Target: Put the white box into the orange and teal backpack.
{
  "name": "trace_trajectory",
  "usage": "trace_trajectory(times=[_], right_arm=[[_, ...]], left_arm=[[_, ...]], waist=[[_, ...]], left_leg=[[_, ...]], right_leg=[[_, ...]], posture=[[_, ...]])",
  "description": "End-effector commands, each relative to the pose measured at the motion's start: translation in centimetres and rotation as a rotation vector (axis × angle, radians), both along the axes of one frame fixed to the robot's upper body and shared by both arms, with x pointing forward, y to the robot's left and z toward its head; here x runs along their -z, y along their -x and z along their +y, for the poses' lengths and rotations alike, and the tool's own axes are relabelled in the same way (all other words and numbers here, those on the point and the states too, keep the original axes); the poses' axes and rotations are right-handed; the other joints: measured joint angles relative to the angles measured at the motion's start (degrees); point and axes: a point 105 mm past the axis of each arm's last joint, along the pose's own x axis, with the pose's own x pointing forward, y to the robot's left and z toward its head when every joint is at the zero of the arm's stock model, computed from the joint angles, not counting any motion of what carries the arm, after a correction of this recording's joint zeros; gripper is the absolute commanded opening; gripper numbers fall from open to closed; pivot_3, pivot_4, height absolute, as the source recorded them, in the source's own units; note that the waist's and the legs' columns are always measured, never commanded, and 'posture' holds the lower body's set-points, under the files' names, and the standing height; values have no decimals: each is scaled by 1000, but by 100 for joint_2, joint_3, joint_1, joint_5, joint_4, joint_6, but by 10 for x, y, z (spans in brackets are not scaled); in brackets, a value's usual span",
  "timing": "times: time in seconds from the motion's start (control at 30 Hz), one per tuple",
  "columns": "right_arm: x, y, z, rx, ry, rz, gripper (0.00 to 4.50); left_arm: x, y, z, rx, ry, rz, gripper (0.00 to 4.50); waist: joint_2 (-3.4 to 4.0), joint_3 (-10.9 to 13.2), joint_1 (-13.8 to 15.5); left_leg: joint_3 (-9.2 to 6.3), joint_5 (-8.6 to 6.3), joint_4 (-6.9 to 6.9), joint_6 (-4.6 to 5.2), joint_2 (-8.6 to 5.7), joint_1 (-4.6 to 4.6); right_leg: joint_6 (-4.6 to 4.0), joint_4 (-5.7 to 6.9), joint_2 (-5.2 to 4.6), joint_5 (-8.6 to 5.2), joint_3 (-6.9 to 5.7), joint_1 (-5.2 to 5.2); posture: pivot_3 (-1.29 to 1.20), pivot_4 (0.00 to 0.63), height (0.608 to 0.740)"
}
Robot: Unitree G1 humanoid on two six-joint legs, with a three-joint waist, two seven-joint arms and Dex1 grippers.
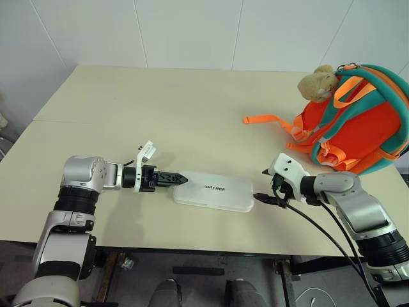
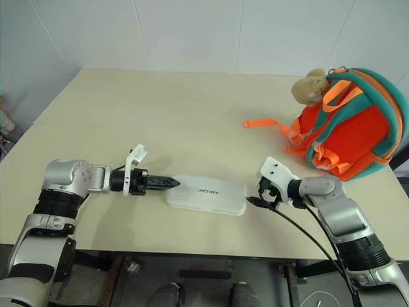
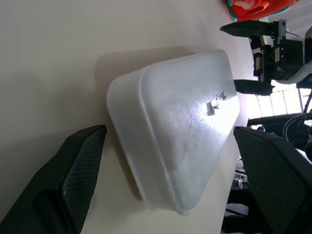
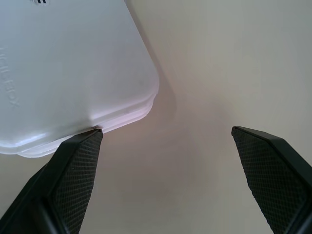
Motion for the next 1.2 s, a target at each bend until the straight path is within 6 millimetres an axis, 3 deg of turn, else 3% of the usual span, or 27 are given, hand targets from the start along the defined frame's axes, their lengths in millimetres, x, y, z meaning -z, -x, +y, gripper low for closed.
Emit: trace_trajectory(times=[0.03, 0.13, 0.37, 0.47, 0.8, 1.0, 1.2], right_arm=[[-11, 0, 7, -24, -4, -47, 4489], [-11, -1, 7, -25, -4, -48, 4489], [-13, -2, 6, -21, -4, -54, 4500], [-16, -3, 4, -9, -12, -61, 4500], [-20, -4, -3, 29, -42, -72, 4500], [-17, 1, 12, 10, -82, -60, 4500], [-19, 3, 16, 16, -100, -64, 4500]], left_arm=[[15, 7, -8, 21, -3, 70, 4483], [16, 7, -10, 19, -4, 68, 4483], [11, 11, -12, 50, 8, -11, 2359], [0, 11, -10, 61, 59, -103, 1854], [-7, 15, -10, 102, 61, -216, 1456], [15, 17, -12, 146, -80, -204, 1441], [12, 14, -15, 143, -72, -225, 1441]], waist=[[0, 0, -2], [0, 0, 0], [0, 0, -16], [-1, 0, -8], [-1, 0, -19], [-1, 0, -14], [-1, 0, -10]], left_leg=[[0, 0, 0, 0, 0, 0], [0, 0, 0, -1, 0, 0], [0, -2, -4, -3, 0, -1], [0, -2, -2, -3, 1, -2], [0, 0, 6, 1, 1, 0], [0, 0, 1, 2, 1, -1], [1, -5, 3, 11, 1, -4]], right_leg=[[0, 0, 0, 0, 0, 0], [0, 0, 0, 0, 0, 0], [0, -2, 0, 0, 1, -3], [0, -4, 0, 0, 0, -2], [-6, -8, -1, 20, 0, 5], [-4, -22, -1, 23, 1, 5], [-3, -51, -2, 35, 0, 17]], posture=[[0, 150, 740], [0, 150, 740], [0, 150, 740], [0, 150, 740], [0, 150, 740], [0, 150, 740], [0, 150, 740]])
